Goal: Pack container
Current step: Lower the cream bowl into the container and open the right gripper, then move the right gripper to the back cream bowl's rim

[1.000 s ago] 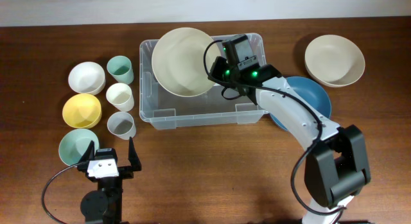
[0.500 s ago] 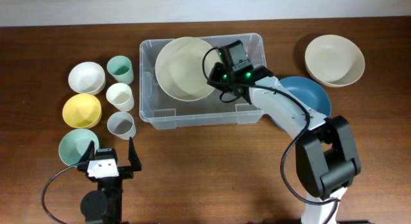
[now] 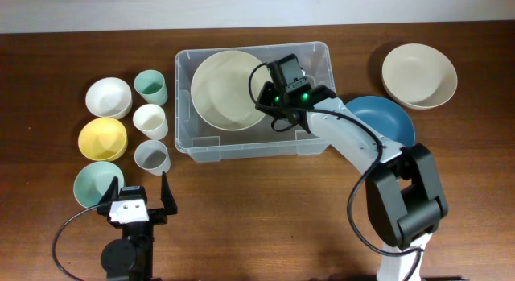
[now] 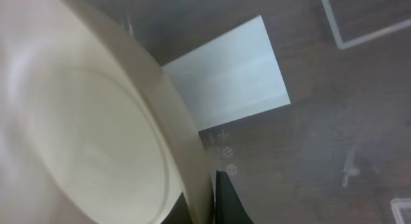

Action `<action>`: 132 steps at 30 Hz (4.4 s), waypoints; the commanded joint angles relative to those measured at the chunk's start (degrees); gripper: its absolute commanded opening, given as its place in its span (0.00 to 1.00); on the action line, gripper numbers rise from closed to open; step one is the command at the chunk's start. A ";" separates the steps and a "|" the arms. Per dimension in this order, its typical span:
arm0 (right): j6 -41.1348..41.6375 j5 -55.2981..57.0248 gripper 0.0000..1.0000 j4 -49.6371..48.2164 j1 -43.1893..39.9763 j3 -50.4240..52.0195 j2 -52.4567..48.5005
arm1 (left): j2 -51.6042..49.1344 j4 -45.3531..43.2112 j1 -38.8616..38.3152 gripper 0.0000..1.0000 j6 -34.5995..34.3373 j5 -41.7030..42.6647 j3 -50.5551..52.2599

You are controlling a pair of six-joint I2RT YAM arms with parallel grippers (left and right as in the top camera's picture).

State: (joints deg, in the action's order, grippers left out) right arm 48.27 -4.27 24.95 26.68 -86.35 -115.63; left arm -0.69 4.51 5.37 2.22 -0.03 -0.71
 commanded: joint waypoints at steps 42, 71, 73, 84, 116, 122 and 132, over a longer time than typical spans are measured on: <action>1.75 0.48 0.04 -0.55 1.55 -0.83 -2.82 | 0.39 0.26 0.04 1.00 0.87 0.22 0.20; 1.73 0.46 0.56 0.31 1.55 -0.72 -2.84 | 0.39 0.26 0.04 1.00 0.90 0.22 0.20; 1.55 0.46 0.63 0.31 1.55 -0.72 -2.84 | 0.39 0.26 0.04 1.00 0.87 0.22 0.20; 0.02 0.44 0.81 0.68 0.42 -1.66 -2.49 | 0.39 0.26 0.04 1.00 0.87 0.22 0.20; -10.34 -7.41 0.99 33.53 -41.55 -28.09 -0.66 | 0.39 0.26 0.04 1.00 0.87 0.22 0.20; -12.55 -7.19 0.99 37.62 -47.58 -27.71 -2.89 | 0.39 0.26 0.04 1.00 0.87 0.22 0.20; -6.23 -6.91 0.99 34.80 -52.33 -23.32 -6.88 | 0.39 0.26 0.04 1.00 0.87 0.20 0.20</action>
State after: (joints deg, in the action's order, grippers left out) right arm 40.84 -11.29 60.40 -25.19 -110.98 -121.08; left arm -0.67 4.51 5.37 2.20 -0.03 -0.71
